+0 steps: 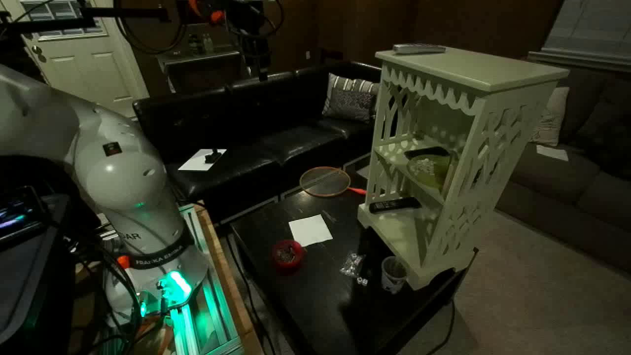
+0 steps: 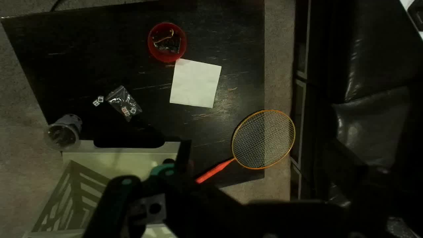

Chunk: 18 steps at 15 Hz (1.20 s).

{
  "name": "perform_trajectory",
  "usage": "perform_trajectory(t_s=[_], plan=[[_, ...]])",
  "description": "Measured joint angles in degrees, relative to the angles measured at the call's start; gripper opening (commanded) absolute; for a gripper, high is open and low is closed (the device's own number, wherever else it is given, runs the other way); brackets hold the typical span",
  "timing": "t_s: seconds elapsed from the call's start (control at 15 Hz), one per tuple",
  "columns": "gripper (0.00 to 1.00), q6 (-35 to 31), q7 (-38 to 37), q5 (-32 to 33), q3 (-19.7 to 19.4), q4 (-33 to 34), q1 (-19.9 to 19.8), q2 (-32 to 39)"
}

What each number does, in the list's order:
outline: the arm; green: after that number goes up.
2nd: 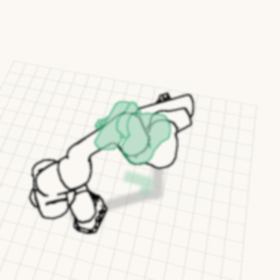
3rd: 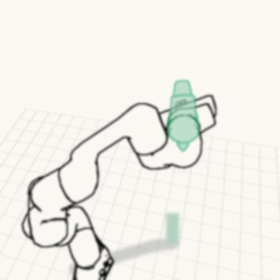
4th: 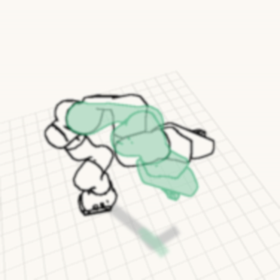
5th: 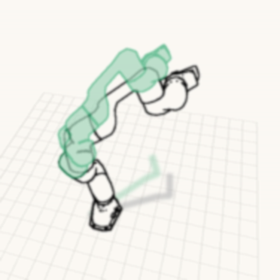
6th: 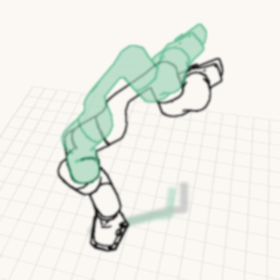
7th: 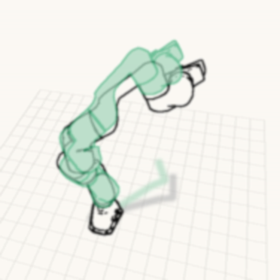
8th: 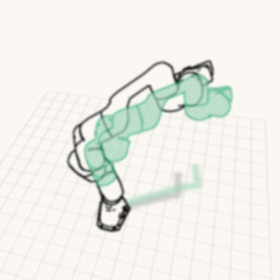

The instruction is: Put the red bowl in the bottom shelf

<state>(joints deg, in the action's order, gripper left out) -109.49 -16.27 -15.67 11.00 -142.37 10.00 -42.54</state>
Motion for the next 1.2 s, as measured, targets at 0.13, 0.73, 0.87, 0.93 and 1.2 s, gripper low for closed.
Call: perform_trajectory(t_s=[0.13, 0.73, 0.87, 0.93, 1.2], plan=[[1.0, 0.0, 0.0, 0.0, 0.0, 0.01, 0.0, -0.01], [1.0, 0.0, 0.0, 0.0, 0.0, 0.01, 0.0, -0.01], [1.0, -0.19, -0.02, 0.16, 0.15, 0.0, -0.22, 0.03], [1.0, -0.7, -0.24, 0.24, 0.3, -0.19, -0.8, 0.26], [1.0, -9.42, -1.9, 0.67, -0.03, -6.41, -6.83, 4.6]])
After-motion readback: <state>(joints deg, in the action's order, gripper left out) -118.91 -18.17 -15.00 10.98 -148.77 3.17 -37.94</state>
